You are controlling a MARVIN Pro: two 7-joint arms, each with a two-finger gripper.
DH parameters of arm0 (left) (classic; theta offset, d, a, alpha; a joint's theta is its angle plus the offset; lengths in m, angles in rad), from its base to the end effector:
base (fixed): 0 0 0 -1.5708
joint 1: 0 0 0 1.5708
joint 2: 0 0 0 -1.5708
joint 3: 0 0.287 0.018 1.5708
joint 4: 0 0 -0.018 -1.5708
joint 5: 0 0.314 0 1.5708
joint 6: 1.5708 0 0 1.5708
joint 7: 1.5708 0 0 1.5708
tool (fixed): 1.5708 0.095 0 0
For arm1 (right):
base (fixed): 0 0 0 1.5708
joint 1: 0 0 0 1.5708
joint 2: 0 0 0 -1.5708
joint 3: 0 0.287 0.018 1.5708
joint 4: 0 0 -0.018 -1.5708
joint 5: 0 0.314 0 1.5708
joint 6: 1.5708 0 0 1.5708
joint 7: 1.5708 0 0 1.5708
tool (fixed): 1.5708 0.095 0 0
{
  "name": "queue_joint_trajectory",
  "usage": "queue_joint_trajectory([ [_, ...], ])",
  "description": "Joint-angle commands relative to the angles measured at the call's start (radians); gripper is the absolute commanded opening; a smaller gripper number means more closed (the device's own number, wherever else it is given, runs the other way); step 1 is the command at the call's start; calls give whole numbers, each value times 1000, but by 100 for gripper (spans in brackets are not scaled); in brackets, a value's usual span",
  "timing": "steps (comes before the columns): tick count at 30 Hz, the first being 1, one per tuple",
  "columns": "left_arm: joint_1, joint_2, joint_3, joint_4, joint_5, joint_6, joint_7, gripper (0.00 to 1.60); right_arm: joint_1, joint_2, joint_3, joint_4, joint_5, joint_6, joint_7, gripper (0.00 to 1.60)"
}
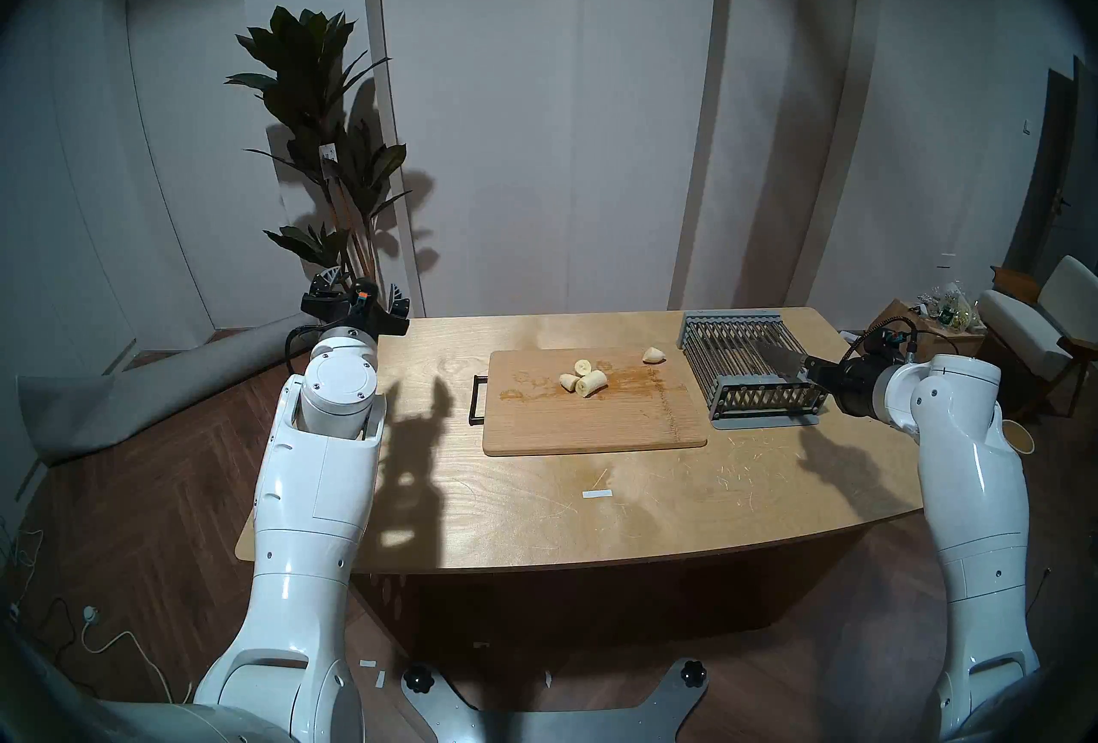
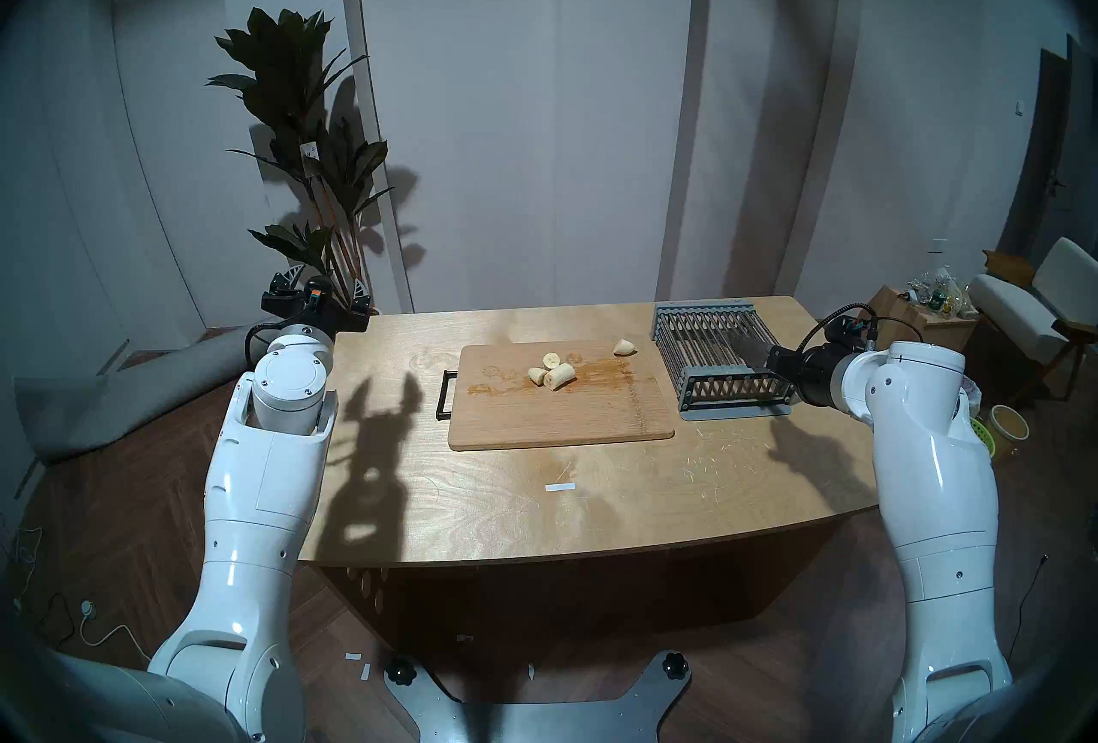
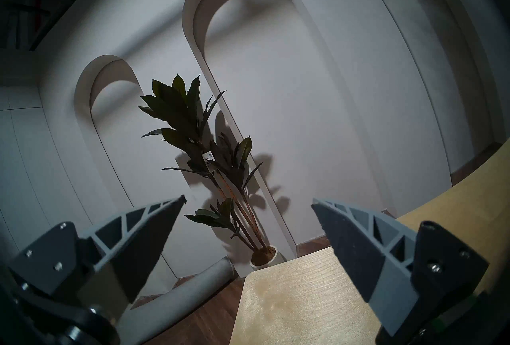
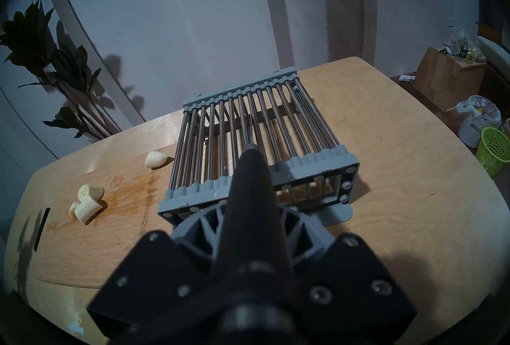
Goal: Cut the banana into four pieces on the cutting board
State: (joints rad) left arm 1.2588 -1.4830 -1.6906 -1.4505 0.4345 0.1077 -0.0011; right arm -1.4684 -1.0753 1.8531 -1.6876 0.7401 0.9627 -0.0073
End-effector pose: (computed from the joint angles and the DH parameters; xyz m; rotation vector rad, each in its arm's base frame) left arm 0.5062 0.0860 -0.2118 -1.8135 0.2679 -1.9261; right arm 0.4154 -0.2042 -0.2116 -2.6127 0.3227 -1.3763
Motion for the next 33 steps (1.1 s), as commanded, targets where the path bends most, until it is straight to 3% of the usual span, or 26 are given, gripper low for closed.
queue_joint_trajectory([
  [1,-25,1,2,-23,-3,-7,-1,160,100,71,-35,82,-16,-3,18,0],
  [13,-25,2,3,-23,-4,-6,1,160,232,135,-153,238,-69,-49,71,0],
  [33,-25,4,5,-23,-6,-6,3,160,353,173,-254,295,-103,-28,140,0],
])
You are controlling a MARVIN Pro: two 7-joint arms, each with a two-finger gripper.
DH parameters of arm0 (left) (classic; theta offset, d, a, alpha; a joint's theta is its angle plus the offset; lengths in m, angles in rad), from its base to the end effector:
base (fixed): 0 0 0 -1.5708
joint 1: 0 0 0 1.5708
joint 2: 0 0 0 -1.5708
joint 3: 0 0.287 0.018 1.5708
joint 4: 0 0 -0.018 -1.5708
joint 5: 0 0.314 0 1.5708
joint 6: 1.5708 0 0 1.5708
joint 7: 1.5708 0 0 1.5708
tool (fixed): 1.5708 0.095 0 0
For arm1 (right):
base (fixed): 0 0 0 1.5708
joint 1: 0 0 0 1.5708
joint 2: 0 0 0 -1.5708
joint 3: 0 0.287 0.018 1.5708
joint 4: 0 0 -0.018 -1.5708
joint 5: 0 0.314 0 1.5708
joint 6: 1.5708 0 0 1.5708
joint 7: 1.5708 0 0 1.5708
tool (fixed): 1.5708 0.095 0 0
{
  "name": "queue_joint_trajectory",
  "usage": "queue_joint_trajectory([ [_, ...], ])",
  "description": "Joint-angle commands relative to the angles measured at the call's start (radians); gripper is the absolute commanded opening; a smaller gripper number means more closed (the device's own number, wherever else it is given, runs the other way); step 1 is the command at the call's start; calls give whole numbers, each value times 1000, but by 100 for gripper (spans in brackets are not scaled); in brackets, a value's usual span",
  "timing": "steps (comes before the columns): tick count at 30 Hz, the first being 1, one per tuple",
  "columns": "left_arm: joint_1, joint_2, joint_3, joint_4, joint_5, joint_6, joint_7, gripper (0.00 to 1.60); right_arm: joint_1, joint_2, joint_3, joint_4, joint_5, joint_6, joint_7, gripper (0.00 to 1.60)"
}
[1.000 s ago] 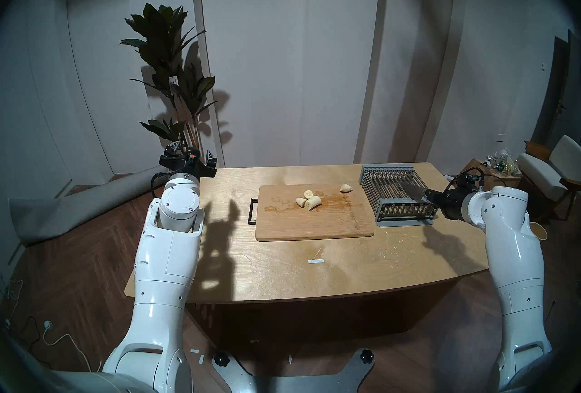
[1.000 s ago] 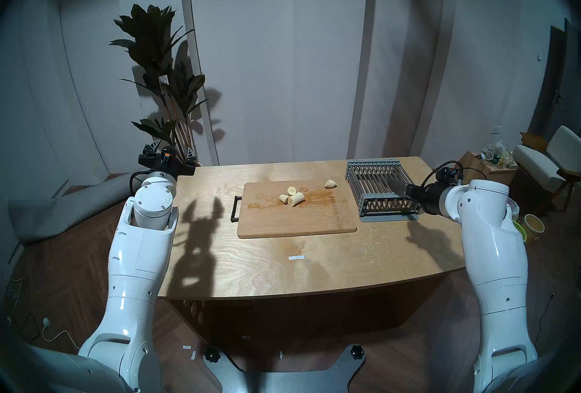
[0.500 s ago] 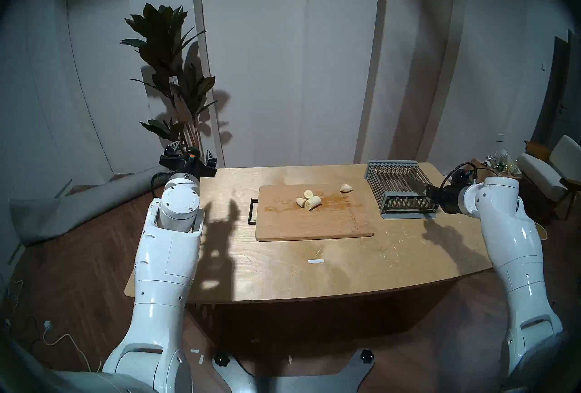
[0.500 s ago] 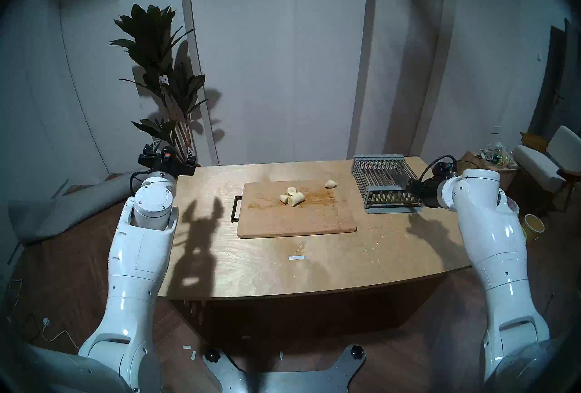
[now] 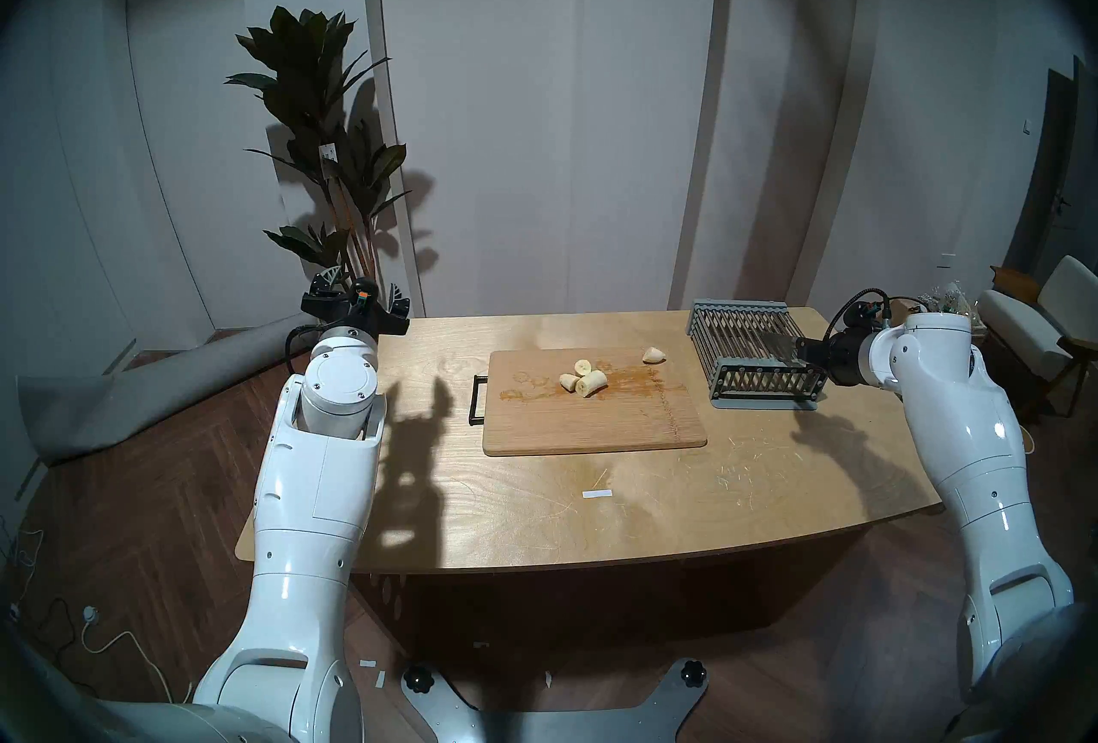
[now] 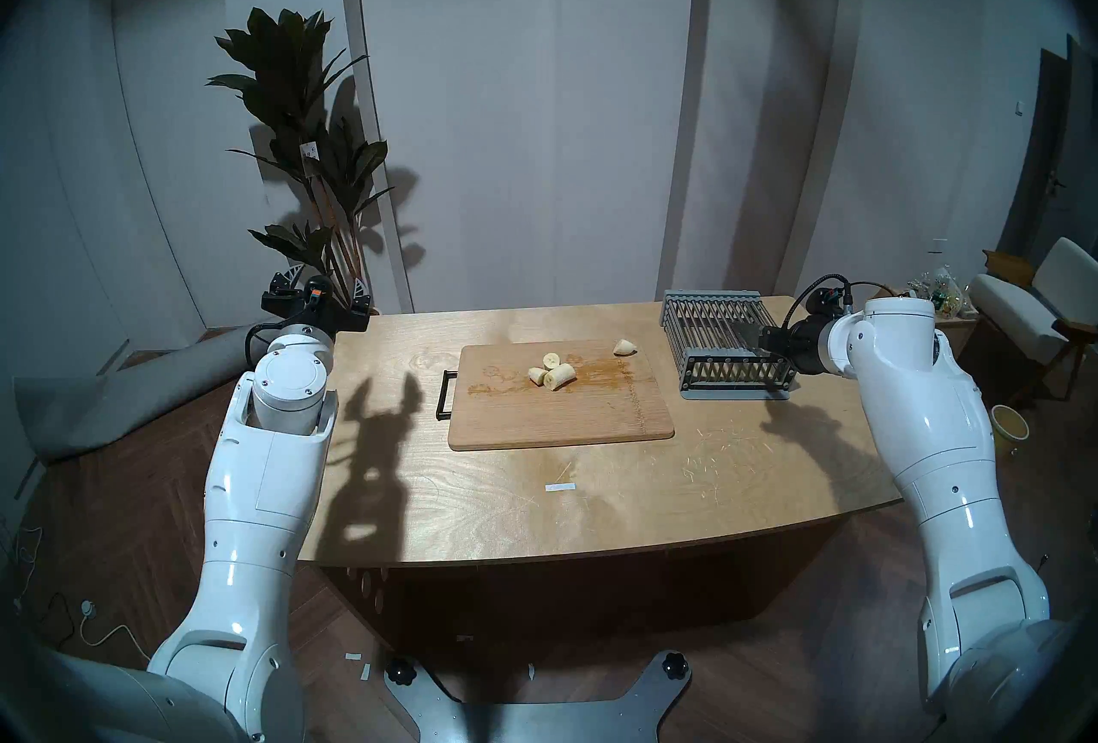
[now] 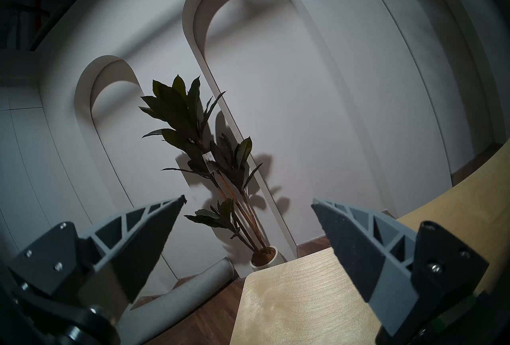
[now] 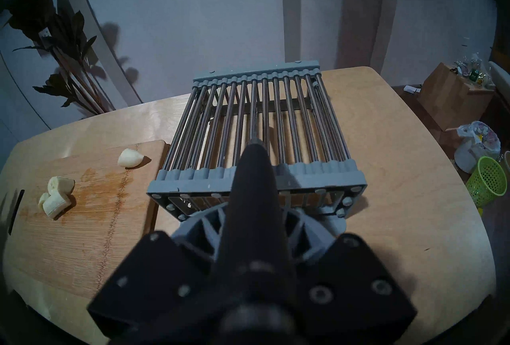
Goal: Cut the banana into four pieces on the cutting board
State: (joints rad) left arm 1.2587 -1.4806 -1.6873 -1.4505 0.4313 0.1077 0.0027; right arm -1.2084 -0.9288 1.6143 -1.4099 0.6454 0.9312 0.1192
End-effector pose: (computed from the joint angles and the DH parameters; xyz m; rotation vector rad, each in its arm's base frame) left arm 0.5063 0.0858 -0.2115 -1.8114 0.2670 -1.9275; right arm 0.4763 -0.2190 -0.2012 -2.7364 0.1203 -1.3319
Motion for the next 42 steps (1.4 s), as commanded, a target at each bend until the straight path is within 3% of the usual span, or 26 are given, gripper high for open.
queue_joint_trajectory([
  [1,-25,1,2,-23,-3,-6,-1,160,101,27,-20,30,-11,1,18,0],
  [13,-25,3,3,-23,-5,-6,0,160,193,26,-93,181,-48,-46,56,0],
  [23,-25,4,4,-22,-6,-6,1,160,264,24,-137,230,-71,-75,90,0],
  [28,-25,5,5,-23,-7,-5,1,160,298,18,-168,303,-94,-108,105,0],
  [37,-25,6,6,-23,-9,-5,2,160,338,7,-218,414,-118,-175,152,0],
  [42,-25,6,6,-23,-9,-5,2,160,342,6,-230,427,-121,-188,171,0],
])
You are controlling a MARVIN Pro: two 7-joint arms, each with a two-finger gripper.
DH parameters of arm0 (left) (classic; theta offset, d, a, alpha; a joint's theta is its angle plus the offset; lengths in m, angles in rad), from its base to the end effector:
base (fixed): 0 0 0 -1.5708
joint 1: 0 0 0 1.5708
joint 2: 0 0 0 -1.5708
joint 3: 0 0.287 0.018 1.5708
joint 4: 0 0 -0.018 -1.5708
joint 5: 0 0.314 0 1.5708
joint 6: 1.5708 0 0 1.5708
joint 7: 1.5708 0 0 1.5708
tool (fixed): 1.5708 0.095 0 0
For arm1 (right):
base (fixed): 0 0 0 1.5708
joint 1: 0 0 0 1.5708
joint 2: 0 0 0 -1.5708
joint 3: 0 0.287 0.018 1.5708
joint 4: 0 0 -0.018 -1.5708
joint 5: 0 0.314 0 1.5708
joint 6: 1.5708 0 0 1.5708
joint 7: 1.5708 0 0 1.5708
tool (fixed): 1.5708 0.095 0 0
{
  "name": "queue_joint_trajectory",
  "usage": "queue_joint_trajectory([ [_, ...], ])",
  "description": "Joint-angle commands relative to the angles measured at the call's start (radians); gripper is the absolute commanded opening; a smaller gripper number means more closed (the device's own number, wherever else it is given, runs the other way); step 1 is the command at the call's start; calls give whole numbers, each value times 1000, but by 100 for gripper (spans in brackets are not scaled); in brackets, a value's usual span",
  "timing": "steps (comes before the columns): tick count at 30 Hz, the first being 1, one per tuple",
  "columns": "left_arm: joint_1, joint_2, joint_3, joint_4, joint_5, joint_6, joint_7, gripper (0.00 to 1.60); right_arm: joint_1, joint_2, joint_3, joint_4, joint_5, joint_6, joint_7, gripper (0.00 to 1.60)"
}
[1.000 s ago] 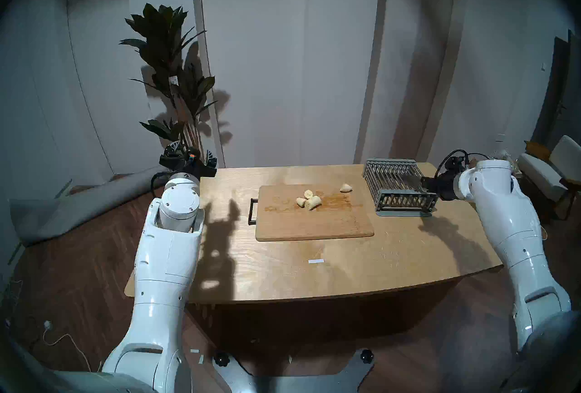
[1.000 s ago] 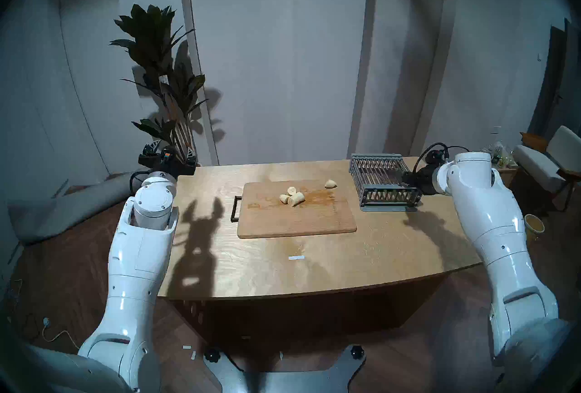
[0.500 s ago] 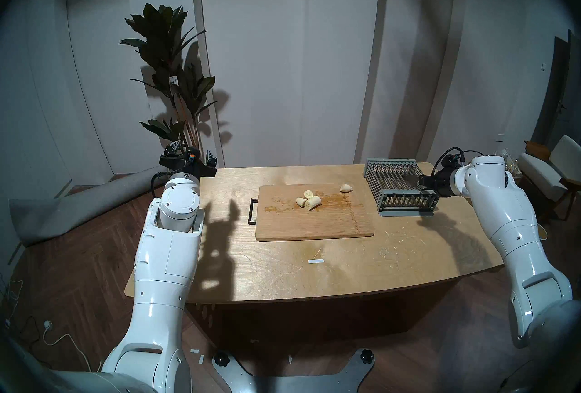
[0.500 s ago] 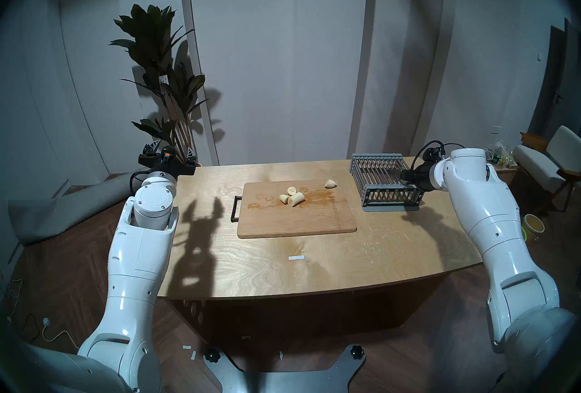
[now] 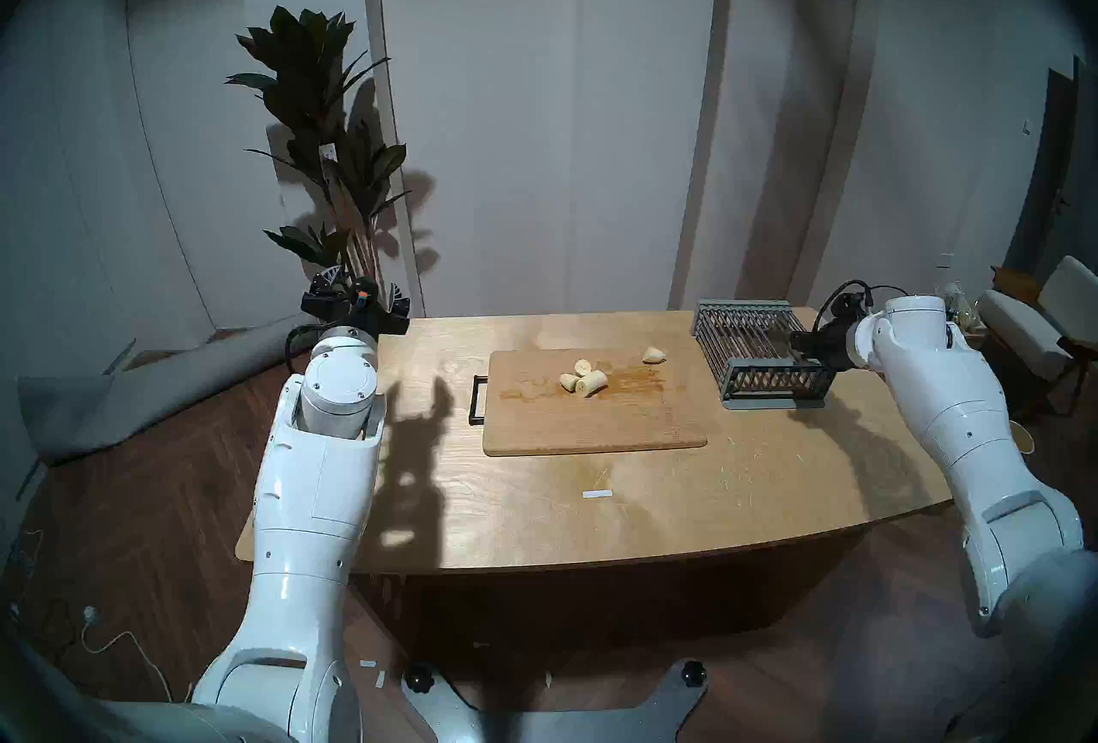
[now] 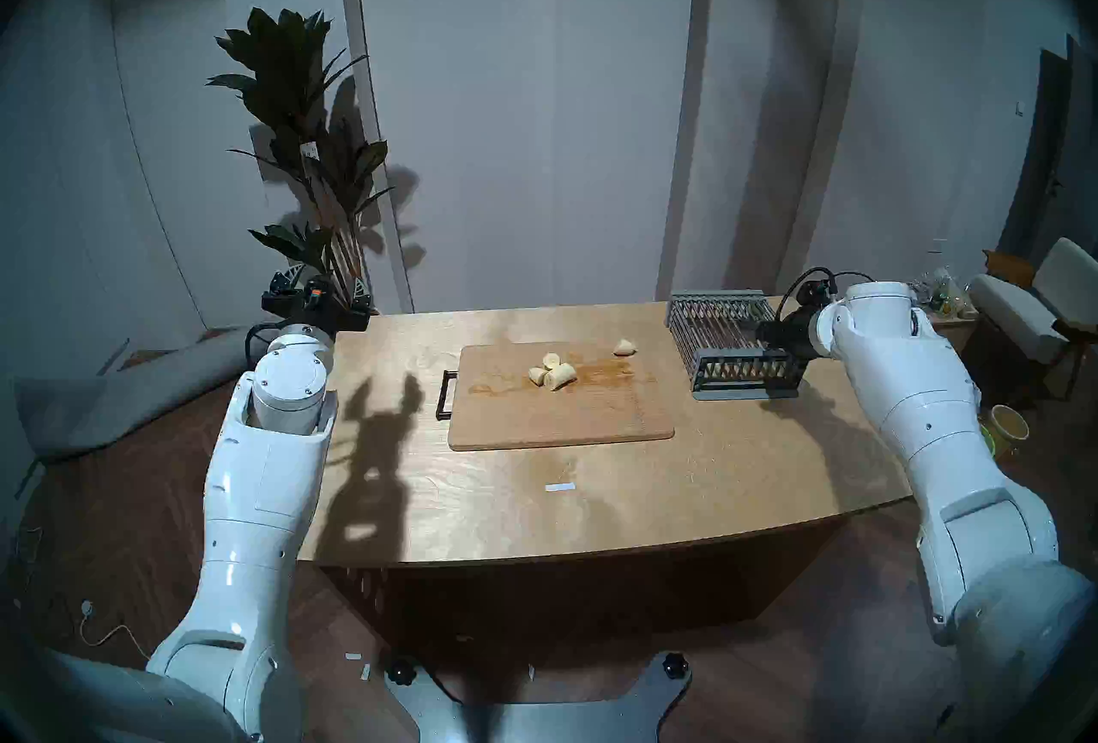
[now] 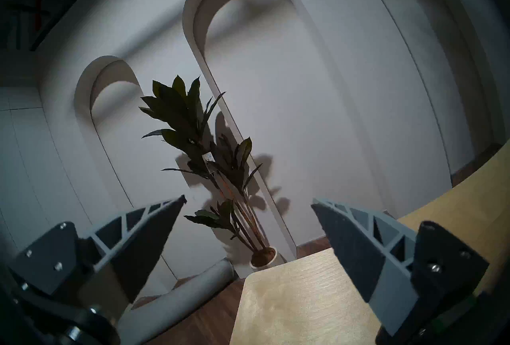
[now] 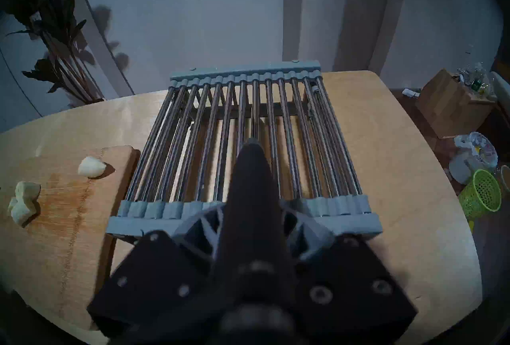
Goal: Cut the banana into four pieces on the cutting board
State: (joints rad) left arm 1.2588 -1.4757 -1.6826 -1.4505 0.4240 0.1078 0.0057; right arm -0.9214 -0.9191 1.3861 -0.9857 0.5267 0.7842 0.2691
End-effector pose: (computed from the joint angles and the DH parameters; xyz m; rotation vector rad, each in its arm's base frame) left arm 0.5064 0.0858 -0.2111 -1.8107 0.2671 -1.9306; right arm 0.5298 -0.2457 -0.2267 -2.8014 0.0758 -1.2798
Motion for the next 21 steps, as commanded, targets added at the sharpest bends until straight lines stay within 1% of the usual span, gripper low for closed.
queue_joint_trajectory([
  [1,-25,1,2,-23,-2,-5,-1,160,53,-4,-2,4,-1,-38,25,0],
  [5,-24,2,2,-24,-3,-5,-1,160,38,2,-3,-4,0,-41,38,0],
  [7,-24,2,2,-24,-3,-4,-1,160,22,9,6,-26,6,-40,47,36],
  [8,-24,2,2,-24,-3,-4,-1,160,17,11,9,-35,7,-37,48,21],
  [9,-24,2,2,-24,-3,-4,-1,160,13,12,11,-42,8,-35,49,21],
  [10,-24,2,2,-24,-3,-4,-1,160,8,14,13,-50,8,-32,51,25],
  [11,-24,2,3,-24,-4,-4,0,160,5,15,13,-58,6,-21,44,44],
  [12,-24,3,3,-24,-4,-4,0,160,-1,15,21,-63,14,-17,45,72],
  [13,-24,3,3,-24,-4,-4,0,160,-9,18,24,-76,15,-13,41,160],
  [19,-24,3,3,-24,-5,-4,0,160,-64,37,57,-156,31,24,22,160],
  [21,-24,3,4,-24,-5,-4,0,160,-77,41,69,-169,37,26,20,160],
])
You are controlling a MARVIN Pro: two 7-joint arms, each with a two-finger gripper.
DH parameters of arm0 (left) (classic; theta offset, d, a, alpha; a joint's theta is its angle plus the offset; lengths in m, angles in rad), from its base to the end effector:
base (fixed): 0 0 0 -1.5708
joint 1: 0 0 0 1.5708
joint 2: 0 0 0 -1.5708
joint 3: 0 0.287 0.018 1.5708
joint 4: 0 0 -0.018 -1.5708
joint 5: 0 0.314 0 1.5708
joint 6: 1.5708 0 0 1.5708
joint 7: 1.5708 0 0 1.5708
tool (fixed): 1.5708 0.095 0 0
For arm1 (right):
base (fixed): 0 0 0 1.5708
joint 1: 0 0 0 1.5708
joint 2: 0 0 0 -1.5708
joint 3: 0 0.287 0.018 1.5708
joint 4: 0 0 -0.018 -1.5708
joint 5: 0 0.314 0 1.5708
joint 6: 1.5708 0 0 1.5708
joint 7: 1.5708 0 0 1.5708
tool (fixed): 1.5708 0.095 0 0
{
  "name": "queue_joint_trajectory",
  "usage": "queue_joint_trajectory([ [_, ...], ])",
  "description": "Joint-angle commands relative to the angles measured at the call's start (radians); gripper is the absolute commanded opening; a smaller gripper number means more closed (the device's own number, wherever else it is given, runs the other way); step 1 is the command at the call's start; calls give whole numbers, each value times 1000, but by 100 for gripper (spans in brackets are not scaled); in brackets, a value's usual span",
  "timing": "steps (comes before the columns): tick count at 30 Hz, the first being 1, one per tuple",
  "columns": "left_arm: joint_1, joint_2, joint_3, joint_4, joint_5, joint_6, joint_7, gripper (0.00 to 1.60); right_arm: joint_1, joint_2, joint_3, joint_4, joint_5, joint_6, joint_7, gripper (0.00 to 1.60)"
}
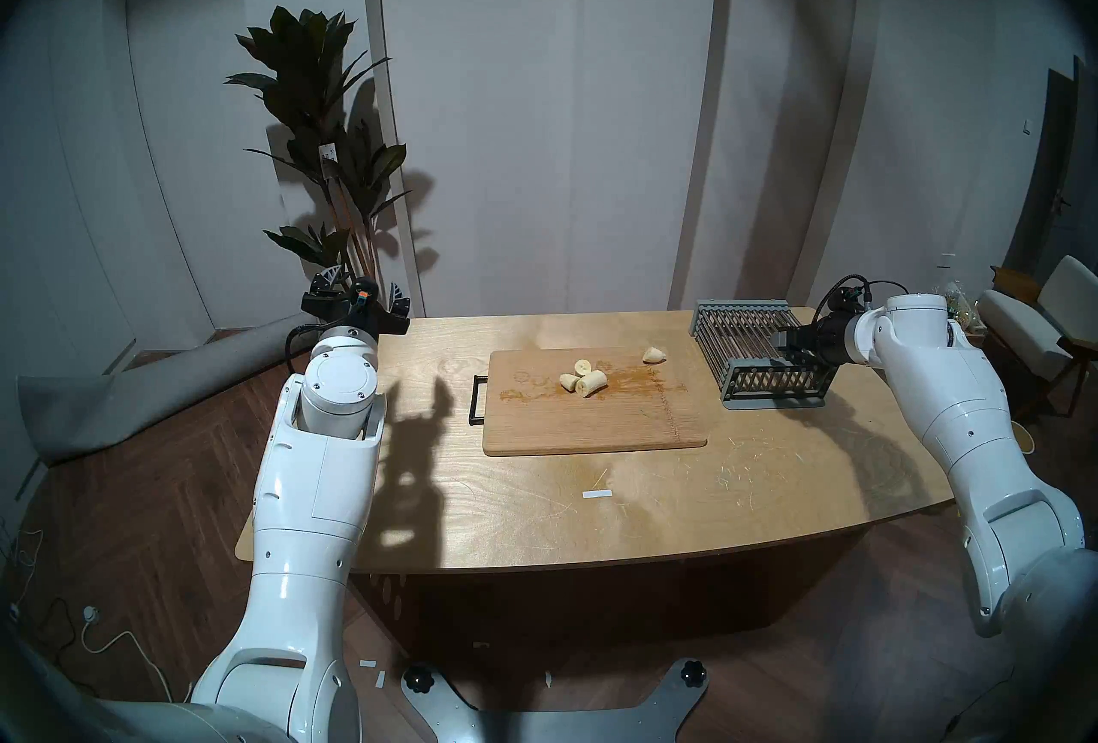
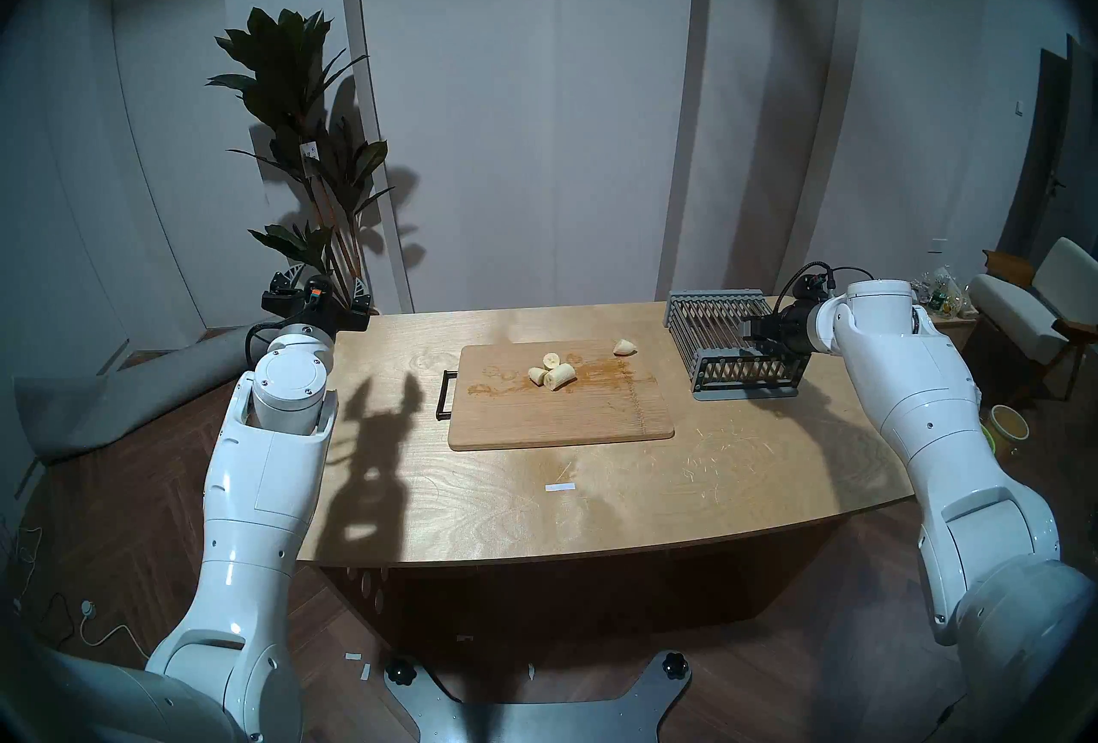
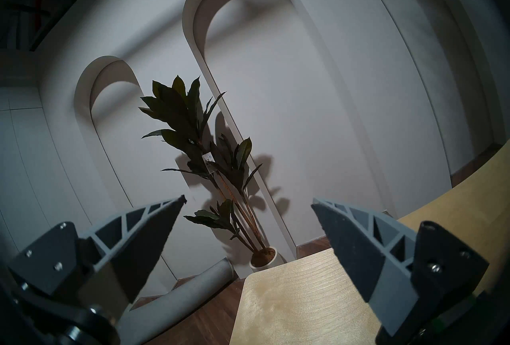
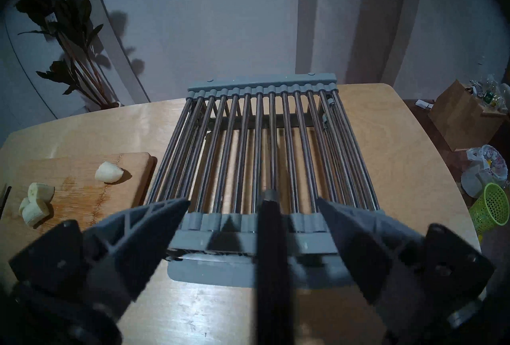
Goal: Cut the banana into four pieces on the cutting board
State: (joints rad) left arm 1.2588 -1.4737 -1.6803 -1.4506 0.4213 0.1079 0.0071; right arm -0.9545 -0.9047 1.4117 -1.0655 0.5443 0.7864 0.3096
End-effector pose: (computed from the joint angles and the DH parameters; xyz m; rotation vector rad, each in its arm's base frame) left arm 0.5064 0.0856 -0.2110 -1.8101 0.2676 -1.9318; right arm 0.5260 -0.2367 -0.2107 -2.7287 0.0136 -1.3239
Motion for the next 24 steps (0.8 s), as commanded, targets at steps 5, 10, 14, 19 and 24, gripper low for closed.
queue_joint_trajectory([
  [5,-24,2,2,-23,-3,-4,0,160,-95,39,80,-170,28,-8,-34,160],
  [10,-24,2,2,-22,-3,-5,1,160,-117,40,98,-223,15,-87,-44,160],
  [14,-24,3,3,-22,-3,-5,1,160,-158,28,120,-278,5,-140,-59,160],
  [19,-24,3,3,-21,-3,-5,2,160,-232,-3,137,-349,0,-220,-78,160],
  [24,-24,4,4,-20,-4,-5,4,160,-301,-50,142,-415,-25,-295,-119,160],
])
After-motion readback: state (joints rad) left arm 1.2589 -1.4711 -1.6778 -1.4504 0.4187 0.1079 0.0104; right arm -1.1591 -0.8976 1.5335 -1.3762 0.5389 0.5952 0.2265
